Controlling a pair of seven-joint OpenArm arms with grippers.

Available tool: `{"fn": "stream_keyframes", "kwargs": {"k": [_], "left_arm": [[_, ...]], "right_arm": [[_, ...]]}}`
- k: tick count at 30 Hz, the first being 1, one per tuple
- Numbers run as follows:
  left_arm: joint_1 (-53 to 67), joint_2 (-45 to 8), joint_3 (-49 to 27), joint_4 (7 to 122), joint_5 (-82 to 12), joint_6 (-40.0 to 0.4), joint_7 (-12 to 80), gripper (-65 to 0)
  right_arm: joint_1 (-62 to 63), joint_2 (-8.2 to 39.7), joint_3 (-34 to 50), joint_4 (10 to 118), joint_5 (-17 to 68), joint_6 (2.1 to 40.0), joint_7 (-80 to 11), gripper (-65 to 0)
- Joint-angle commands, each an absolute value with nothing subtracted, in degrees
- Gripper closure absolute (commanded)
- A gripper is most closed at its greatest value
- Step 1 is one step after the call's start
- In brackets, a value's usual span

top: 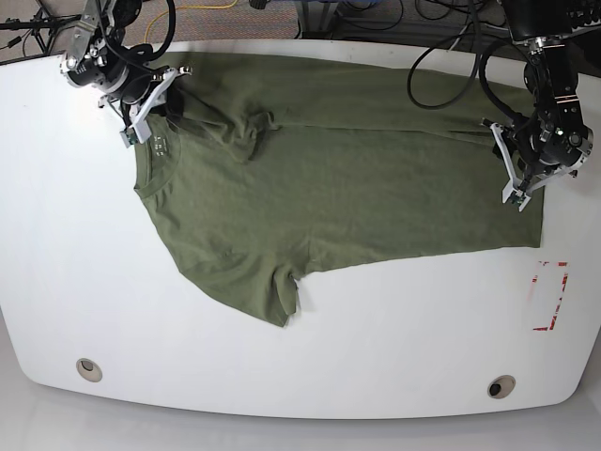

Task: Fold the T-shirt properly
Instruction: 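Adjust the right gripper's grasp near the shirt collar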

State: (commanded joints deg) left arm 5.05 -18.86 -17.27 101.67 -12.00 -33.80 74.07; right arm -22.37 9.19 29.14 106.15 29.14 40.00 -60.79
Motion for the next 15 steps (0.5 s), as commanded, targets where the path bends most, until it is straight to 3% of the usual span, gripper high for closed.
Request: {"fn": "stream_keyframes", "kwargs": {"k": [5, 12, 15], "left_arm": [[5.05, -18.86, -17.27, 101.67, -12.00, -33.80, 74.07, -22.5], [5.05, -18.86, -17.27, 101.67, -12.00, -33.80, 74.07, -22.5], [5.05, -18.86, -17.27, 101.67, -12.00, -33.80, 74.07, -22.5]], "right_arm": [[-22.20, 9.19, 28.88, 107.56, 29.23, 40.00, -60.79, -9.5], [-21.14, 9.19, 28.88, 107.38, 28.88, 40.00, -60.79, -32.0], [-20.18, 9.10, 28.88, 107.38, 29.14, 40.00, -60.79, -33.6]]}}
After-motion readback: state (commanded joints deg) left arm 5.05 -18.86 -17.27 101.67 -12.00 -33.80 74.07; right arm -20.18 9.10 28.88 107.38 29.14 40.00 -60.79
